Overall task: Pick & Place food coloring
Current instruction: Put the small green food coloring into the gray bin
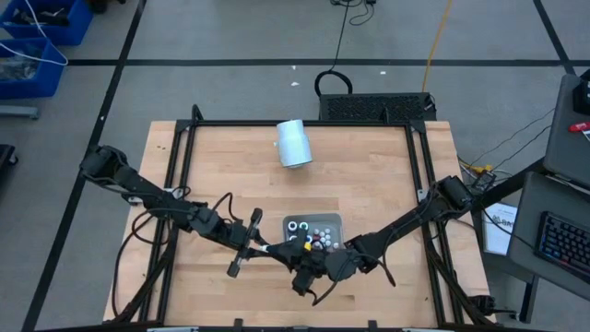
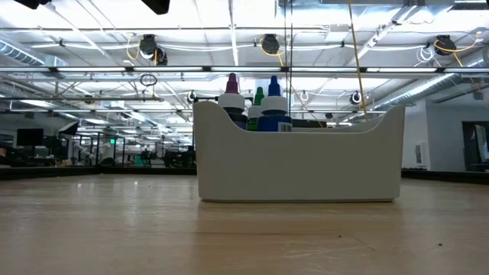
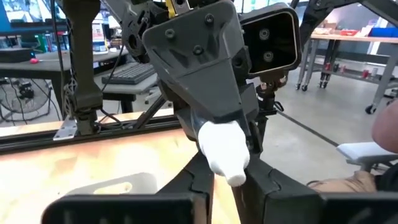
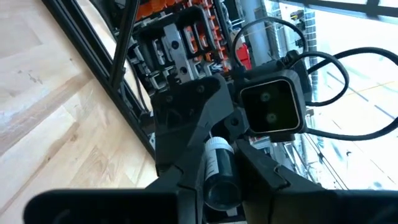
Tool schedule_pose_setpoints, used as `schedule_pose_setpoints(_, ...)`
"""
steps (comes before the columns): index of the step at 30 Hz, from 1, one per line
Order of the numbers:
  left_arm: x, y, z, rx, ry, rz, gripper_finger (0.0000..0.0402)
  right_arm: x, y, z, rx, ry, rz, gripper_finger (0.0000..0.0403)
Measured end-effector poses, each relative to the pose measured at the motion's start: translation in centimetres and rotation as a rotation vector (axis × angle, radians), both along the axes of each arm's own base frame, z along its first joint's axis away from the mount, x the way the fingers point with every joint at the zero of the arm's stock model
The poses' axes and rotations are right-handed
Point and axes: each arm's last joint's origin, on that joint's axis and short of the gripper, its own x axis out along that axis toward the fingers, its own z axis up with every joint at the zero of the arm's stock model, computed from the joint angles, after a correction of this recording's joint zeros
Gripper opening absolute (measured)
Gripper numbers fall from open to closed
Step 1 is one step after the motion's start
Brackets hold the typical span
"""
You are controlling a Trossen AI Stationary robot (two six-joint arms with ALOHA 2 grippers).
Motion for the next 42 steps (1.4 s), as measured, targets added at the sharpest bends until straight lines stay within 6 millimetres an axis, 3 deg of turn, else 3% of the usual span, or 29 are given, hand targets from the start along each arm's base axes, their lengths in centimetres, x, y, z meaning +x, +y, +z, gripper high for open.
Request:
schedule_pose_setpoints(18, -0.1, -0.2, 0.5, 0.013, -0.059, -0.057, 0.0171, -0.6, 0.9, -0.1, -0.031, 0.009, -0.046, 0.0061)
schedule_pose_setpoints(29, 0.1, 0.2, 0.9, -0.012, -0.101, -0.044, 0.0166, -0.9, 1.4, 0.0, -0.068, 0.017, -0.032, 0.0059)
schedule_pose_setpoints(33, -0.1, 0.2, 1.8, -0.044, -0.156, -0.051, 0.0167, -1.2, 2.1, -0.9, -0.117, 0.061, -0.013, 0.0057)
schedule_pose_setpoints(42, 0.0, 0.3, 1.4, -0.022, -0.134, -0.046, 0.017, -1.3, 2.1, -0.2, -0.118, 0.026, -0.041, 0.0058)
